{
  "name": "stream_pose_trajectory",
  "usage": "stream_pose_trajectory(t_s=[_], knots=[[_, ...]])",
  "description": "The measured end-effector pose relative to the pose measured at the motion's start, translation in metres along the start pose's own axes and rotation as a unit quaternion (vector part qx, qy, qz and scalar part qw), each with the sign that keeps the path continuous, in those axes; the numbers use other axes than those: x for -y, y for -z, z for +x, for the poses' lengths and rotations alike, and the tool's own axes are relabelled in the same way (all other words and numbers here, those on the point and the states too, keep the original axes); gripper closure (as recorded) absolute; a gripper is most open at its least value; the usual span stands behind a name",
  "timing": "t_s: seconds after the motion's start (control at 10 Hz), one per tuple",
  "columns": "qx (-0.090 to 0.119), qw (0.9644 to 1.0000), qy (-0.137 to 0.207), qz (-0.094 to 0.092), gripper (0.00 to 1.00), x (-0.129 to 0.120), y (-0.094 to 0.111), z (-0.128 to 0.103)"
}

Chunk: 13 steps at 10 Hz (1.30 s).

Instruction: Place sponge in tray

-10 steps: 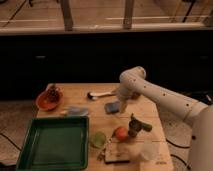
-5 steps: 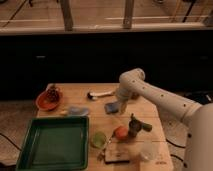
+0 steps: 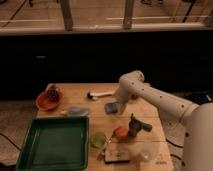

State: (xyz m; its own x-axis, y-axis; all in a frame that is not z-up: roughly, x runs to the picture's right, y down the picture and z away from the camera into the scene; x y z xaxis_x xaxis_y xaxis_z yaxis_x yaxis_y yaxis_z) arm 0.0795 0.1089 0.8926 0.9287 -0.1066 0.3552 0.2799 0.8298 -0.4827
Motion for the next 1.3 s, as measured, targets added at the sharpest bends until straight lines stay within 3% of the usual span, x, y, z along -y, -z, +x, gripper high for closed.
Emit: stream_pose_trajectory(t_s=[1.3], knots=[[0.002,0.9993,-0.036,-0.004,0.32,-0.0023,-0.0070,0.0045]])
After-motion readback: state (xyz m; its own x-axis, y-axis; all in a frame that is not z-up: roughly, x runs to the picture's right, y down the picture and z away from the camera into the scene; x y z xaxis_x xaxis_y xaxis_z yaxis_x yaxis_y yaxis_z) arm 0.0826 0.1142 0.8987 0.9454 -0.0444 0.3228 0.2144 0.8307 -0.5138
